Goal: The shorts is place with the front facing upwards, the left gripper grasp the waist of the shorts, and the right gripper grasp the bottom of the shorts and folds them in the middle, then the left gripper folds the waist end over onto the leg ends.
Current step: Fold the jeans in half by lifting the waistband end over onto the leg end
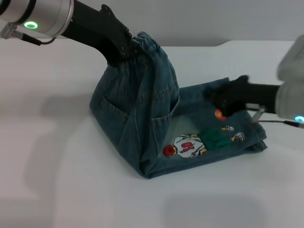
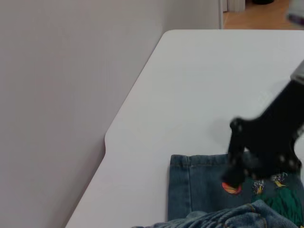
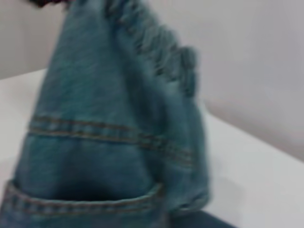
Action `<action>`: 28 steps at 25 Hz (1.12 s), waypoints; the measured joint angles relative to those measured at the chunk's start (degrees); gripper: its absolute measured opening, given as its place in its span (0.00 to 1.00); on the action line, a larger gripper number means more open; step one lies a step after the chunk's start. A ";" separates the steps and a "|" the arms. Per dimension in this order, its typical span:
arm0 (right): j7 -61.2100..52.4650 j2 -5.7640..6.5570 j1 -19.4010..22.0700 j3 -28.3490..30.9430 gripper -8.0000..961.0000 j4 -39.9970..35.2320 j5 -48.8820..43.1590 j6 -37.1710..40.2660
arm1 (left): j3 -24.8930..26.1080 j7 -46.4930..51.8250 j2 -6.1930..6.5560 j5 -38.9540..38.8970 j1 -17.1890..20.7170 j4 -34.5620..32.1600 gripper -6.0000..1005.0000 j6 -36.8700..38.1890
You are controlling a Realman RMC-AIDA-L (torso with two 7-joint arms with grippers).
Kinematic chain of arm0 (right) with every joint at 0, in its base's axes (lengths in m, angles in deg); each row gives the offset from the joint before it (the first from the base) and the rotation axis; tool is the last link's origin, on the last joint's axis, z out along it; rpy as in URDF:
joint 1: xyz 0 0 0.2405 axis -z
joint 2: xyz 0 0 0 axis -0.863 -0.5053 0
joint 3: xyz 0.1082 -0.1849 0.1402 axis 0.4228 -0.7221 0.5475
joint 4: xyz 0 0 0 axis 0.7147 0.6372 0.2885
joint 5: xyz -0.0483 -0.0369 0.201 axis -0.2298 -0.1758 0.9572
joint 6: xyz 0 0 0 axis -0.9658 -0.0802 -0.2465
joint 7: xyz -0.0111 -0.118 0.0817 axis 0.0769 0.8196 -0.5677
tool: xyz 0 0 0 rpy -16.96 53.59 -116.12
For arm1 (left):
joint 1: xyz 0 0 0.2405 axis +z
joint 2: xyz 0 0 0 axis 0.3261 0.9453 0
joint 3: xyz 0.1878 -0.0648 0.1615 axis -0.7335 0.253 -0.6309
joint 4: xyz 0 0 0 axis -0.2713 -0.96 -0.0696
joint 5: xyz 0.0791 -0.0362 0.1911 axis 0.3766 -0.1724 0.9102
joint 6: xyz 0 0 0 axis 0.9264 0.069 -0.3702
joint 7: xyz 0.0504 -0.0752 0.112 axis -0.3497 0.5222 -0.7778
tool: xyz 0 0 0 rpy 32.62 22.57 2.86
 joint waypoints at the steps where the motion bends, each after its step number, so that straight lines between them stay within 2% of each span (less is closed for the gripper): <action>1: 0.00 -0.05 0.66 0.99 0.05 -0.59 -0.01 -0.12 | -0.01 0.00 0.00 -0.02 0.00 0.00 0.07 0.00; 2: 0.00 -0.11 1.67 3.25 0.05 -1.44 -0.02 -0.48 | -0.14 0.00 0.00 -0.07 0.00 0.00 0.07 0.00; 11: 0.00 -0.45 4.94 11.73 0.05 -4.95 0.25 -0.10 | -3.08 0.59 -0.14 -1.54 0.00 0.18 0.07 -1.11; 23: 0.38 -0.46 5.08 13.22 0.05 -4.64 0.38 0.07 | -8.98 2.56 -0.21 -2.11 -1.16 4.55 0.07 -9.89; 28: 0.80 -0.55 6.35 16.62 0.05 -4.75 4.26 -0.81 | -12.08 3.85 -0.24 -1.97 -1.17 4.74 0.07 -12.58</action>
